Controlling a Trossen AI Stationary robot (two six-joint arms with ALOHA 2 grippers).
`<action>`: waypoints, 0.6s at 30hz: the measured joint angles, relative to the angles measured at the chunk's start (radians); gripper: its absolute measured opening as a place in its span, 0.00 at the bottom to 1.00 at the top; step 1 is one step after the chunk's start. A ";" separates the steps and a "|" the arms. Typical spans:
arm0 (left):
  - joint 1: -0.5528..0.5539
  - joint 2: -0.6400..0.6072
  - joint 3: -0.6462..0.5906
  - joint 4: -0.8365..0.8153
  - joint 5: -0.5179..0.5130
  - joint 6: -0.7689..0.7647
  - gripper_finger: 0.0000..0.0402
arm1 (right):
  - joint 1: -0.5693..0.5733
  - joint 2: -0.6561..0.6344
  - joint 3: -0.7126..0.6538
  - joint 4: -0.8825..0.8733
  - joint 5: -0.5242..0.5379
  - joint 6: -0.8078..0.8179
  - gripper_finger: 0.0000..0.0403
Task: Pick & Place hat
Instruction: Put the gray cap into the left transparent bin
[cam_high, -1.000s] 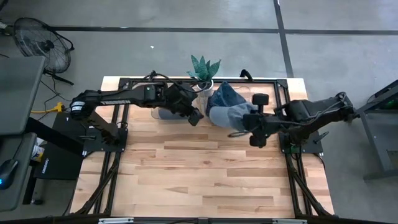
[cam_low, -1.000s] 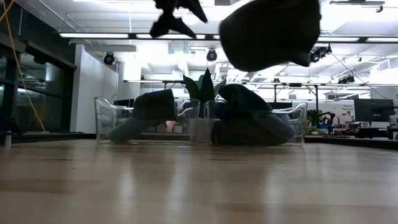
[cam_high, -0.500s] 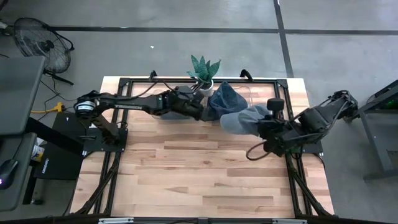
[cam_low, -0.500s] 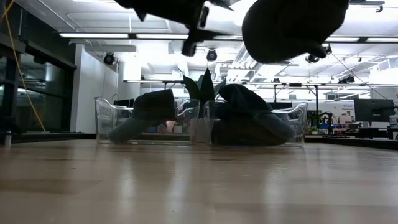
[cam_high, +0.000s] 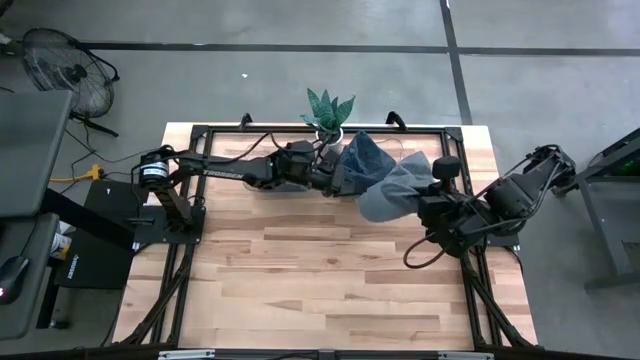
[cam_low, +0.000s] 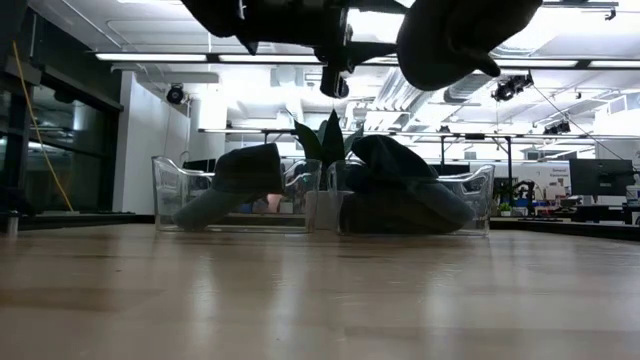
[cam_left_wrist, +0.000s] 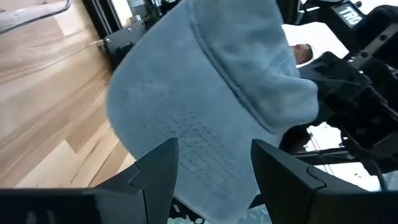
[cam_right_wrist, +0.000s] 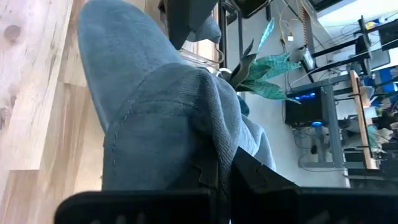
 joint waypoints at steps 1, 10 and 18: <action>0.000 0.003 0.000 0.000 -0.001 -0.001 0.50 | 0.000 0.000 0.000 0.000 0.005 -0.001 0.00; 0.000 0.004 0.000 -0.002 -0.029 -0.007 0.50 | 0.000 -0.002 0.000 0.000 0.015 -0.036 0.00; 0.001 0.004 0.000 -0.001 -0.030 -0.007 0.50 | -0.005 -0.038 0.000 0.000 0.011 -0.056 0.00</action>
